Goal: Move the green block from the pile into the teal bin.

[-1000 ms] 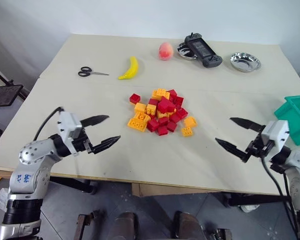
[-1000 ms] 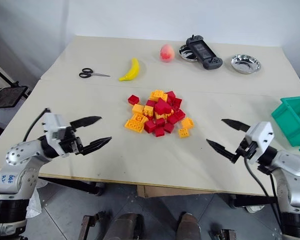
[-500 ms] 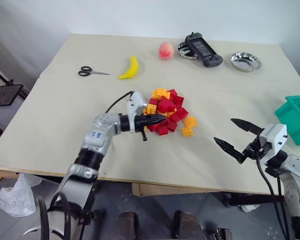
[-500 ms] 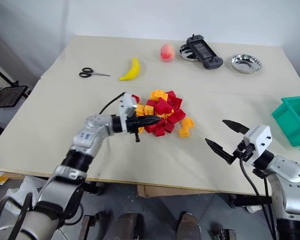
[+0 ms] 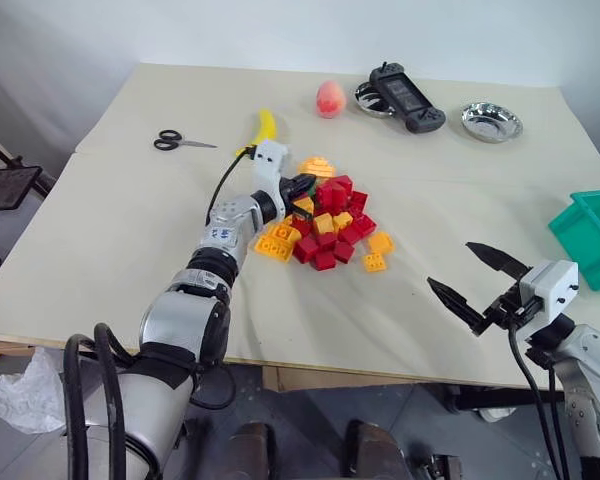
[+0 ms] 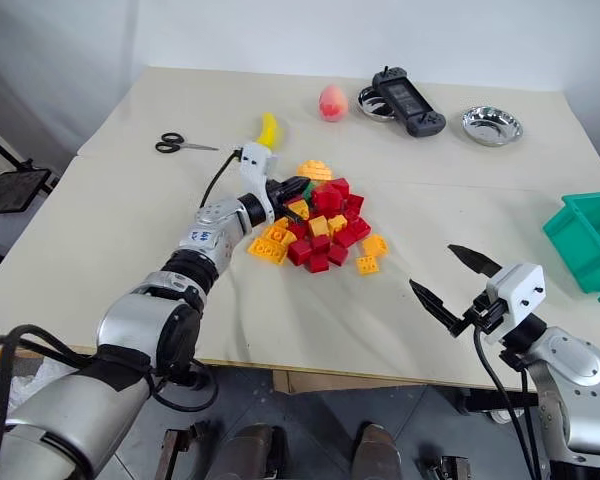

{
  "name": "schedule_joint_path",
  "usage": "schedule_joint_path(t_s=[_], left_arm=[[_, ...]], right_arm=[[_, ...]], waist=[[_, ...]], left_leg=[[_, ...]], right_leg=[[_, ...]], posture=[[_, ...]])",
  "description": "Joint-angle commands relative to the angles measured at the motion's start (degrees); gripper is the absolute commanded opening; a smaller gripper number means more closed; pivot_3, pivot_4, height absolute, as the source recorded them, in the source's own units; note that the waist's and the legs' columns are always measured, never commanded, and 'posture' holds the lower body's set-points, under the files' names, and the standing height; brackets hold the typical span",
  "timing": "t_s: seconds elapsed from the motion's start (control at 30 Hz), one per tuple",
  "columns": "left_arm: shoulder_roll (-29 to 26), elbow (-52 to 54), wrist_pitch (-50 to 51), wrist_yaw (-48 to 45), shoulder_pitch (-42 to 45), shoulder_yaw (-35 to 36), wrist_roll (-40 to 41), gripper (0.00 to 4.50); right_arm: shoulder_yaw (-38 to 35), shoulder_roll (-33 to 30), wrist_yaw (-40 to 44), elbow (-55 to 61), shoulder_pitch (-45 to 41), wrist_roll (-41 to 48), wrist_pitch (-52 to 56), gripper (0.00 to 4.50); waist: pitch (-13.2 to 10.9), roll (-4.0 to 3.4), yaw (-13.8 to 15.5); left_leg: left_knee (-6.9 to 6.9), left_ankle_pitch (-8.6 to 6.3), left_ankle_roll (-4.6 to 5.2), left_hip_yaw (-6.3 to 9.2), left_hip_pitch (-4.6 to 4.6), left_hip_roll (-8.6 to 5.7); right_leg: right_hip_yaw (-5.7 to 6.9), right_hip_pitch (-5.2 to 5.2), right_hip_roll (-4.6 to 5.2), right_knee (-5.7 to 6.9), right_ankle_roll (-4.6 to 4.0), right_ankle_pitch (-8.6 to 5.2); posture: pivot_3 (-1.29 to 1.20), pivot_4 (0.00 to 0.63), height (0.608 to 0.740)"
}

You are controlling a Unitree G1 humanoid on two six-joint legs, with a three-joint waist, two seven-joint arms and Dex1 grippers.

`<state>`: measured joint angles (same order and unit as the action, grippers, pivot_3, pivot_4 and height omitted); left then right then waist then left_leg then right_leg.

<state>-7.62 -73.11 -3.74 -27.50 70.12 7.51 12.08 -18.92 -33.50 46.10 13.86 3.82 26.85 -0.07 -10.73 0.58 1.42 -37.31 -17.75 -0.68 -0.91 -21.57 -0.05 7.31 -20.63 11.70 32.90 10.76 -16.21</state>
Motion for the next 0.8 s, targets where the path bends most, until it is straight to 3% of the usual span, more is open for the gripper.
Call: schedule_joint_path(t_s=[0.03,0.23,0.43,0.63,0.8], left_arm=[[0.2,-0.8,-0.3,1.9,1.6,1.1,-1.2,0.02],[0.5,-1.1,2.1,-5.4,0.6,-3.7,-7.2,0.02],[-1.4,1.7,3.4,-22.0,-1.7,-8.3,-10.4,0.02],[-7.3,12.8,8.0,-43.1,-7.8,-8.3,-5.8,0.02],[-12.8,28.9,11.5,-46.5,-16.1,-1.4,3.3,0.02]], right_arm=[[-0.6,0.5,-0.9,2.8,0.5,0.1,-1.3,4.50],[0.6,1.6,-1.8,3.9,0.5,-0.6,-1.1,4.50],[1.1,2.0,-2.3,4.8,0.7,-0.7,-0.8,4.50],[2.0,2.1,-3.0,5.9,0.4,-0.5,0.2,4.50],[2.7,1.9,-3.4,6.6,0.0,-0.3,0.9,4.50]], waist=[[0.0,0.01,0.0],[0.0,0.01,0.2],[0.0,0.00,0.0],[0.0,-0.05,-1.5],[0.0,-0.03,-1.5]], left_leg=[[0.00,0.00,0.00,0.00,0.00,0.00],[0.00,0.00,0.00,0.00,0.00,-0.02],[-0.02,0.00,0.00,-0.02,0.03,-0.01],[0.02,0.00,0.00,-0.13,0.13,0.03],[-0.07,0.00,0.00,-0.10,0.06,0.07]], right_leg=[[0.00,0.00,0.00,0.00,0.00,0.00],[0.00,0.01,0.00,0.00,0.00,0.00],[-0.01,0.02,0.00,0.02,0.00,0.00],[-0.12,-0.01,-0.02,0.12,-0.01,0.00],[-0.14,-0.09,-0.02,0.23,-0.02,-0.01]], posture=[[0.00,0.150,0.740],[0.00,0.150,0.740],[0.00,0.150,0.740],[0.00,0.150,0.740],[0.00,0.150,0.740]])
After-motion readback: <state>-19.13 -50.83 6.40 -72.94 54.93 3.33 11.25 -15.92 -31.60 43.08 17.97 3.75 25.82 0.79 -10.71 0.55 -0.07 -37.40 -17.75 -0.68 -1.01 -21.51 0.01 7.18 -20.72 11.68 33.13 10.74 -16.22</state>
